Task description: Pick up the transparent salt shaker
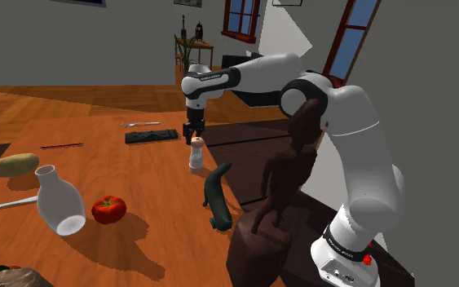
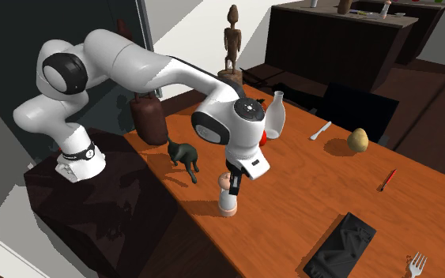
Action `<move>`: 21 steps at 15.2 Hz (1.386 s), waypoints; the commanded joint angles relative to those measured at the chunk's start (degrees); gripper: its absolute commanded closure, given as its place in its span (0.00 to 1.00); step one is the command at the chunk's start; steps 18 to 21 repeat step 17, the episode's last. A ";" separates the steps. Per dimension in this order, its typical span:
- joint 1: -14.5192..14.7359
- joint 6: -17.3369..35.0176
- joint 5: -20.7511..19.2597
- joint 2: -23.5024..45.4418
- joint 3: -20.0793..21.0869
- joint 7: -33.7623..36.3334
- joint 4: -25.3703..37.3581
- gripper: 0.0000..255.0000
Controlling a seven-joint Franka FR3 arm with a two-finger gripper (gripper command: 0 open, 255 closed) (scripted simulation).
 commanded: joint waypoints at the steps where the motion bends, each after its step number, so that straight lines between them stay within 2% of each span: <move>1: 0.00 -0.62 -0.06 -0.12 -0.03 0.13 0.35 1.00; 15: -0.18 -9.81 -0.41 -2.40 -0.08 1.59 7.37 1.00; 21: -0.19 -9.92 -0.42 -2.41 -0.07 1.60 7.47 1.00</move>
